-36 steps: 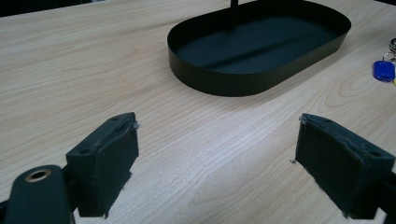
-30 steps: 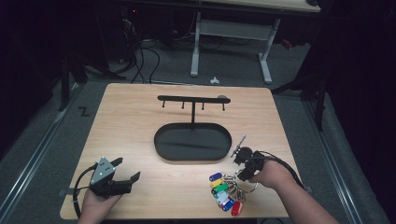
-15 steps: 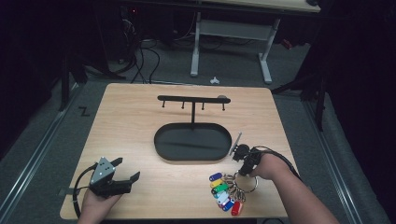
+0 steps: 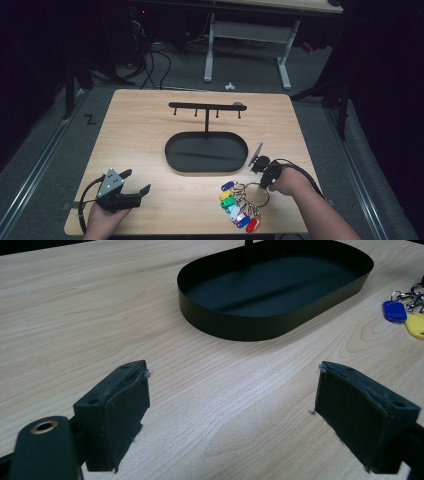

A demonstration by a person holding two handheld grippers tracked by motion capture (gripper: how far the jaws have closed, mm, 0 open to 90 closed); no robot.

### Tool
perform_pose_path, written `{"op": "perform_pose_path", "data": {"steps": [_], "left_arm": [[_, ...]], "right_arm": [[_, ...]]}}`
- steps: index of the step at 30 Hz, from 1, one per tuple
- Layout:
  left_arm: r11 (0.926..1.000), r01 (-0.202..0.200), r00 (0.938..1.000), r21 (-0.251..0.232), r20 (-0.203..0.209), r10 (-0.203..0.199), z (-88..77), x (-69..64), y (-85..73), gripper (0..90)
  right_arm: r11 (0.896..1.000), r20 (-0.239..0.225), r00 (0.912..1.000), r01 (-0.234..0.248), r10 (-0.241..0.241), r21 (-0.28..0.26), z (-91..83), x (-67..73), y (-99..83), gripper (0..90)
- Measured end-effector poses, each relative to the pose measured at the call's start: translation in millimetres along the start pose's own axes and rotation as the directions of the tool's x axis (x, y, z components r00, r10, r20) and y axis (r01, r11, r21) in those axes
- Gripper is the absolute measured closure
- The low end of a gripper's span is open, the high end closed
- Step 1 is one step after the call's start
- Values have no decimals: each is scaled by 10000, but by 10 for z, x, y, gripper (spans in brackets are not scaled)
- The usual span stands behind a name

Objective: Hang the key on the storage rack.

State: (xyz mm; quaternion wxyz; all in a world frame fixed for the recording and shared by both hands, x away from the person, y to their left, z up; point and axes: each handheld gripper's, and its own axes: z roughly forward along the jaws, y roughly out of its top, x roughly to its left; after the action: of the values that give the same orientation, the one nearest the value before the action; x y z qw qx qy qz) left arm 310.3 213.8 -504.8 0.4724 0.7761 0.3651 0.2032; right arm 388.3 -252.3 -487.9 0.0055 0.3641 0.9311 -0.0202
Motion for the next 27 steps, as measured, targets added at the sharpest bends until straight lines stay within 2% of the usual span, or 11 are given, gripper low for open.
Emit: {"op": "perform_pose_path", "data": {"steps": [4,5,7,11,16,21,24,26,27], "left_arm": [[10000,-15,10000,-10,-10,15,0,-2,3,148],[10000,-15,10000,-10,-10,15,0,-2,3,148],[10000,16,10000,-30,-21,-16,-3,5,2,148],[10000,40,10000,-36,17,-40,-7,7,2,148],[9998,112,9999,-173,64,-111,-38,2,18,146],[9993,6,10000,-375,62,-3,-60,-20,23,149],[9993,-56,10000,-359,36,57,-53,-35,20,150],[9995,-72,10000,-317,23,73,-41,-37,16,150],[9995,-103,9999,-297,21,103,-34,-38,15,150]], "right_arm": [[9999,-146,9999,-62,61,-82,-2,-5,11,753],[9999,-146,9999,-62,61,-82,-2,-5,11,753],[9996,-172,9995,260,-261,-70,-1,-11,30,754],[9997,-210,9995,243,-243,22,-1,-13,45,755],[9997,-145,9999,38,-34,259,-3,-13,75,811],[9999,-267,9996,53,-49,157,-2,-2,71,860],[9993,-154,9993,354,-353,96,-1,10,70,868],[9995,-271,9993,276,-273,129,-2,23,73,868],[9991,-237,9989,401,-397,166,-9,32,75,869]]}}
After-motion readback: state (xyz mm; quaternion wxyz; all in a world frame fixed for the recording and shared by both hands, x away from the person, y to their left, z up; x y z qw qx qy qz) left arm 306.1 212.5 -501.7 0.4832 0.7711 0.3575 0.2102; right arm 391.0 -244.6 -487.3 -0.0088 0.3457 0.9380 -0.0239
